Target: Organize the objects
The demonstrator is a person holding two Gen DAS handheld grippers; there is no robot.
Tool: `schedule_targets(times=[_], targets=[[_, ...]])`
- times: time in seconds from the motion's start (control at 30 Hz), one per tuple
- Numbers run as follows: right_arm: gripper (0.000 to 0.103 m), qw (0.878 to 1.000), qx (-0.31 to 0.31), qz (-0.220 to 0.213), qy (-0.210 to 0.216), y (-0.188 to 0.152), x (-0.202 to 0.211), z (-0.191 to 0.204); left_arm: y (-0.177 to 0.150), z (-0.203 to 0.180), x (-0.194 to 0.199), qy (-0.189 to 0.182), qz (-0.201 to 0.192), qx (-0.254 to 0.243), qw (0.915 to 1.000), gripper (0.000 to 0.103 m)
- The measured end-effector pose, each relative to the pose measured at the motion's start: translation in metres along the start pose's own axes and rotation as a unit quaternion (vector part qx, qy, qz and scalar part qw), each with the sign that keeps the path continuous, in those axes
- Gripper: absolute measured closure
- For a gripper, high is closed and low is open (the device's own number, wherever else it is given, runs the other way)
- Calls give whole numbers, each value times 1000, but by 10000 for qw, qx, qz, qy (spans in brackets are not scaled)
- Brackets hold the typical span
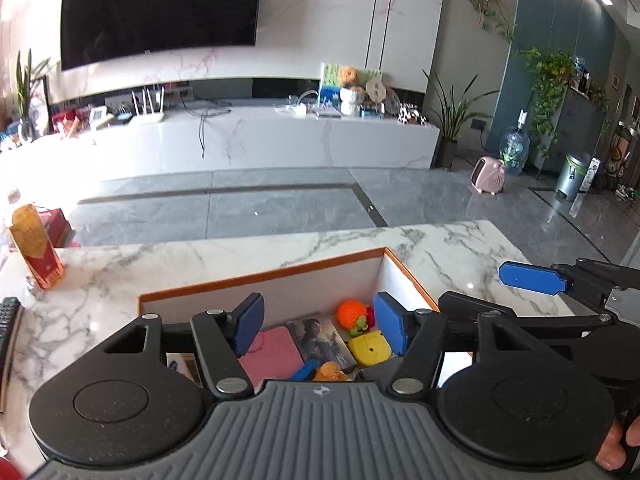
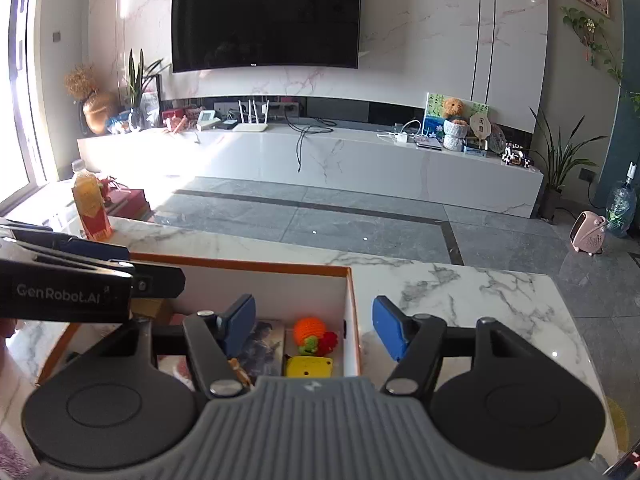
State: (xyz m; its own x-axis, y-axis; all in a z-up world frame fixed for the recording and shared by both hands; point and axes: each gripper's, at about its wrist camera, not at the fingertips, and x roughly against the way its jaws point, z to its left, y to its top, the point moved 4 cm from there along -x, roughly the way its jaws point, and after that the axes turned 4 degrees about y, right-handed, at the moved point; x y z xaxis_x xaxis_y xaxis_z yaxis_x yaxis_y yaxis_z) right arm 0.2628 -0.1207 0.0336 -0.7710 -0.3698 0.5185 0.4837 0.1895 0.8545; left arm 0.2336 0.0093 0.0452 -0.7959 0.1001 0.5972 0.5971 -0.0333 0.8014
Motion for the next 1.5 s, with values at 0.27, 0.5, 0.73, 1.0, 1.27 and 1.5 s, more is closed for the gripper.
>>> schedule_targets(times=[0.27, 0.5, 0.73, 1.0, 1.27, 1.5], targets=[[23, 9981, -115, -528, 290, -4, 60, 32, -12, 3, 64, 495, -811, -54, 9955, 16], [20, 9964, -404, -537, 511, -17, 89, 44, -34, -5, 92, 1430, -1343, -307, 9801, 8], [17, 9978, -532, -182, 347, -36, 101, 50, -58, -4, 96, 1523, -1029, 109, 9829, 8], [16, 9984, -514, 142, 179, -59, 103, 52, -87, 3, 93, 1536, -383, 384, 9866, 8], [16, 9976, -478, 445, 241, -86, 100, 57, -114, 0, 91, 1497, 37, 498, 9875, 8], [16, 9977, -393, 516, 199, -94, 102, 61, -120, -4, 94, 1588, 134, 451, 9862, 8]])
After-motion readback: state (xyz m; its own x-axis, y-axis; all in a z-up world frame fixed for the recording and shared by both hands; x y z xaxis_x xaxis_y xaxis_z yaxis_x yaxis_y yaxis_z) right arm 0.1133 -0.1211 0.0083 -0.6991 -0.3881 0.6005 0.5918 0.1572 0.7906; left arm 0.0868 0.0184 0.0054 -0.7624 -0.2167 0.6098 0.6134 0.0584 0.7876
